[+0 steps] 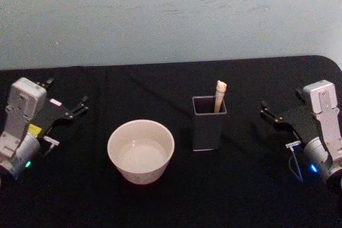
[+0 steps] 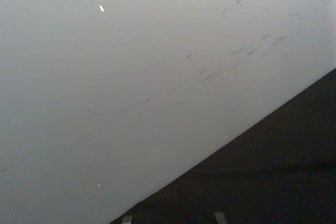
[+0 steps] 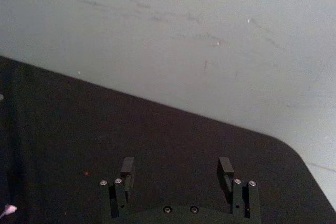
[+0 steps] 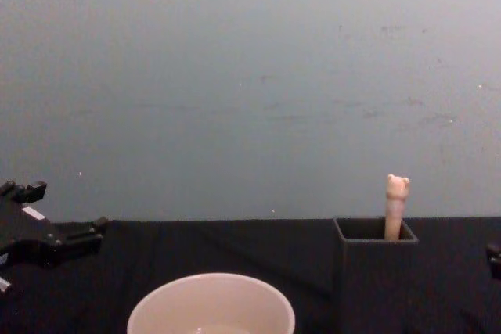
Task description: Pick up the stirring spoon with one hand, stir inside the cup, then place it back in its original position.
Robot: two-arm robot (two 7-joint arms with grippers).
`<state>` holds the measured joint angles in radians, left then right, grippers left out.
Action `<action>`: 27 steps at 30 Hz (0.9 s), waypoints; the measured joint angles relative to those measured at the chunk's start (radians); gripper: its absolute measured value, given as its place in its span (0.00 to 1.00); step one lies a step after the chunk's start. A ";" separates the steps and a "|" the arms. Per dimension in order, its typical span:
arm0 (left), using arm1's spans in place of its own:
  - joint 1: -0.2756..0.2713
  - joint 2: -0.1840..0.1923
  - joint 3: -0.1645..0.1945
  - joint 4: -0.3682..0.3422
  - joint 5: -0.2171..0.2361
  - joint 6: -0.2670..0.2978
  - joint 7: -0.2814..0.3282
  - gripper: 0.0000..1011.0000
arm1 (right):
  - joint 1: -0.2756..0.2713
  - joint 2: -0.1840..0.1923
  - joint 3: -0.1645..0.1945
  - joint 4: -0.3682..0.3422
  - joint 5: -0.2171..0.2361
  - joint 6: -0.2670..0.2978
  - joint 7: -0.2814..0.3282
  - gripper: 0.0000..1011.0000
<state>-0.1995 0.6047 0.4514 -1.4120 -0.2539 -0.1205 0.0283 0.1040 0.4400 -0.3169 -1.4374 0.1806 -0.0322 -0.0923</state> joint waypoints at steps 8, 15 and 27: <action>0.000 0.000 0.000 0.000 0.000 0.000 0.000 0.99 | 0.001 -0.004 0.005 0.004 0.001 0.016 0.013 0.99; 0.000 0.000 0.000 0.000 0.000 0.000 0.000 0.99 | 0.001 -0.004 0.004 0.003 0.001 0.013 0.010 0.99; 0.000 0.000 0.000 0.000 0.000 0.000 0.000 0.99 | 0.000 -0.002 0.003 0.002 0.001 0.010 0.008 0.99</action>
<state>-0.1995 0.6047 0.4514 -1.4120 -0.2539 -0.1205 0.0283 0.1045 0.4376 -0.3137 -1.4353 0.1812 -0.0222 -0.0845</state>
